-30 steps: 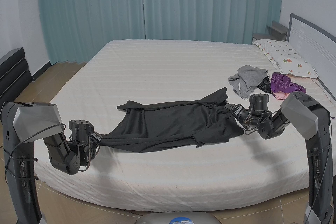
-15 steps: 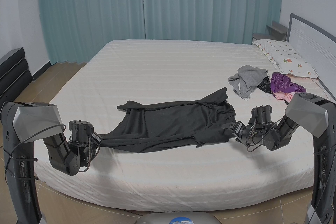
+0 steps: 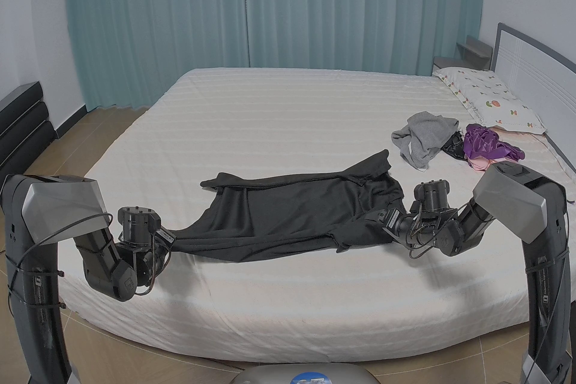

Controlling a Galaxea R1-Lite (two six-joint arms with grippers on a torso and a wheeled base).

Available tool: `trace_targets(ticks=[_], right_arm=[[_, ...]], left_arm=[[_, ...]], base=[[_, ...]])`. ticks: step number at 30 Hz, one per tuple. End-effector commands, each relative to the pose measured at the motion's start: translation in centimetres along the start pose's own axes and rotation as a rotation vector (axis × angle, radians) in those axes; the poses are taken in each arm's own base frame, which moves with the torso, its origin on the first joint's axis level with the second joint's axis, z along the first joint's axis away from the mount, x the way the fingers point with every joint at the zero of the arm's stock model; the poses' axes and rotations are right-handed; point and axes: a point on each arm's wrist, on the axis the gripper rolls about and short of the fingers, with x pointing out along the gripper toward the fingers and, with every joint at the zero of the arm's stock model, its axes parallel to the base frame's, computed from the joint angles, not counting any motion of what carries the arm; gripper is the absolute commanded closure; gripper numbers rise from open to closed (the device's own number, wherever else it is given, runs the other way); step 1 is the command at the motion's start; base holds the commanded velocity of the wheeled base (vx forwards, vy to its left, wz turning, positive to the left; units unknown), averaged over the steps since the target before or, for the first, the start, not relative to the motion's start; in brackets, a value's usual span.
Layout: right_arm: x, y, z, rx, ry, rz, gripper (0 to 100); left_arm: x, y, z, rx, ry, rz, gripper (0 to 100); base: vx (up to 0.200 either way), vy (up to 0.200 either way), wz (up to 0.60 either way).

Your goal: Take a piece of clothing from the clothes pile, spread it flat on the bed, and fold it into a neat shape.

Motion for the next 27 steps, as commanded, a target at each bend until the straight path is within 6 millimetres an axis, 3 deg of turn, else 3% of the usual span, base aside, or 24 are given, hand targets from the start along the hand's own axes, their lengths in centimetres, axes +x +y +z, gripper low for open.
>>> trace_targets(ticks=[1, 5, 13, 27], right_arm=[[0.8, -0.3, -0.5, -0.003, 0.012, -0.004, 100], [0.3, -0.2, -0.4, -0.005, 0.009, -0.009, 100], [-3.6, 0.3, 0.6, 0.009, -0.010, -0.021, 100], [-10.3, -1.1, 0.7, 0.014, 0.013, -0.045, 100]], left_arm=[[0.0, 0.0, 0.1, -0.002, -0.001, -0.001, 100], [0.0, 0.0, 0.1, -0.002, -0.001, -0.001, 100], [-0.6, 0.2, -0.1, 0.011, 0.010, 0.007, 100], [-4.2, 0.9, -0.2, 0.112, 0.053, 0.021, 100]], base=[[0.000, 0.000, 0.00], [0.000, 0.000, 0.00], [0.000, 0.000, 0.00], [0.000, 0.000, 0.00]])
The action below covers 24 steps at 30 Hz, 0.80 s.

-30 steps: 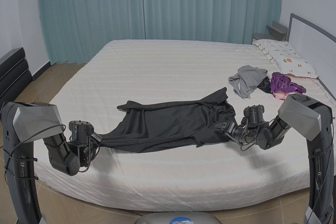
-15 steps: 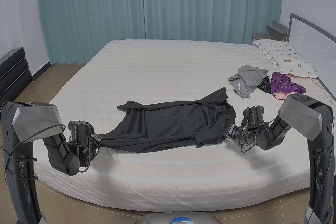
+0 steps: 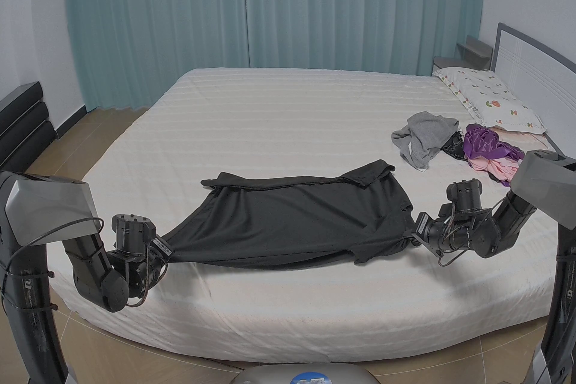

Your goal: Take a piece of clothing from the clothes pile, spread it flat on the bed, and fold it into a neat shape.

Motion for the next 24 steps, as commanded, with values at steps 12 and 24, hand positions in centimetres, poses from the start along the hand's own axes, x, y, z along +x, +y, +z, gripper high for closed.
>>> trace_targets(ticks=[12, 24], right_arm=[[-6.6, -3.4, -1.4, -0.097, 0.034, -0.079, 100], [-6.6, -4.0, -3.4, -0.122, 0.101, -0.013, 0]], left_arm=[[-3.0, 0.5, -2.3, 0.159, 0.086, 0.009, 100], [-3.4, 0.7, -2.9, 0.200, 0.107, 0.010, 100]], base=[[0.000, 0.000, 0.00], [0.000, 0.000, 0.00]])
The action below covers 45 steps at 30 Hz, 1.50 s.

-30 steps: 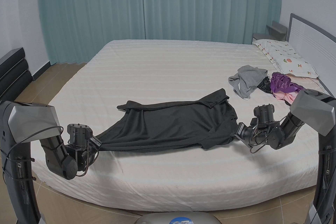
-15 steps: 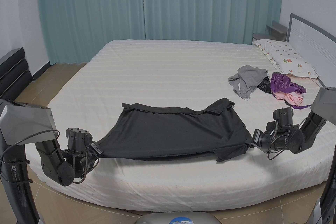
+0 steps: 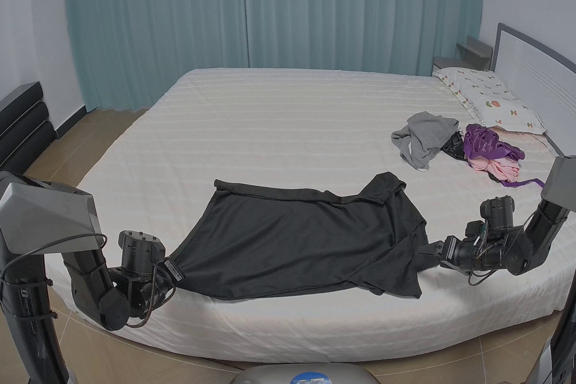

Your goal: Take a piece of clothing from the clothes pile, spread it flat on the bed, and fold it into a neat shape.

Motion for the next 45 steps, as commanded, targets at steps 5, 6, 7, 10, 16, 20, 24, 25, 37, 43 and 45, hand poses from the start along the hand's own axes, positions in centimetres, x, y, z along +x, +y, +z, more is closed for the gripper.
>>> trace_targets(ticks=[5, 6, 7, 10, 16, 20, 24, 25, 37, 43, 45], right_arm=[[0.6, -0.4, -3.2, -0.063, 0.083, 0.039, 0], [0.8, -0.5, -3.4, -0.082, 0.088, 0.042, 0], [1.0, -0.5, -3.6, -0.094, 0.094, 0.044, 0], [1.9, -0.4, -4.3, -0.116, 0.110, 0.053, 0], [3.2, 0.6, -4.7, -0.149, 0.128, 0.067, 0], [4.0, 1.1, -4.8, -0.165, 0.129, 0.073, 0], [4.0, 1.1, -5.1, -0.178, 0.133, 0.039, 100], [3.9, 1.1, -5.2, -0.183, 0.133, 0.027, 100], [-1.7, -1.2, -4.0, -0.130, 0.086, 0.047, 100], [-5.3, -2.8, -4.1, -0.082, 0.062, 0.084, 100], [-5.8, -3.1, -4.6, -0.086, 0.073, 0.084, 100]], left_arm=[[0.0, 0.0, -0.1, -0.001, 0.001, -0.004, 100], [0.0, 0.0, -0.1, -0.001, 0.001, -0.004, 100], [0.0, 0.0, -0.1, 0.001, 0.001, -0.004, 100], [0.0, 0.0, -0.1, -0.001, 0.001, -0.004, 100], [0.0, 0.0, -0.1, -0.001, 0.001, -0.004, 100], [0.0, 0.0, -0.1, -0.001, 0.002, -0.001, 100], [0.0, 0.0, -0.1, -0.001, 0.003, 0.000, 100], [0.0, 0.0, -0.1, 0.000, 0.005, 0.000, 100], [-0.2, 0.4, -0.3, 0.018, 0.013, 0.013, 100], [-0.8, 0.8, -0.5, 0.055, 0.024, 0.023, 100], [-0.8, 0.8, -0.5, 0.056, 0.027, 0.023, 100]], base=[[0.000, 0.000, 0.00], [0.000, 0.000, 0.00], [0.000, 0.000, 0.00], [0.000, 0.000, 0.00], [0.000, 0.000, 0.00], [0.000, 0.000, 0.00], [0.000, 0.000, 0.00], [0.000, 0.000, 0.00], [0.000, 0.000, 0.00], [0.000, 0.000, 0.00], [0.000, 0.000, 0.00]])
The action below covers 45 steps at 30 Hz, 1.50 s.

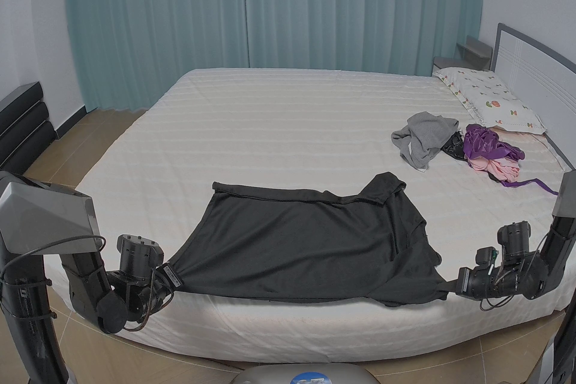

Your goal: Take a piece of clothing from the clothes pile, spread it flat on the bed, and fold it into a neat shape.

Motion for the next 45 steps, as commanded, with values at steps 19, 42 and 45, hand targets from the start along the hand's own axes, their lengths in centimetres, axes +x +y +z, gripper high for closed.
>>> trace_targets(ticks=[19, 42, 45], right_arm=[[-1.7, -2.3, -4.2, -0.048, 0.131, -0.032, 100], [3.7, -1.2, 1.2, -0.069, 0.014, -0.007, 0], [5.1, -0.8, 1.3, -0.094, 0.019, -0.039, 0]], left_arm=[[-0.8, 1.2, -3.3, 0.153, 0.140, 0.073, 100], [-0.7, 0.8, -3.3, 0.140, 0.148, 0.046, 100], [-0.7, 0.9, -3.2, 0.137, 0.147, 0.048, 100]], base=[[0.000, 0.000, 0.00], [0.000, 0.000, 0.00], [0.000, 0.000, 0.00]])
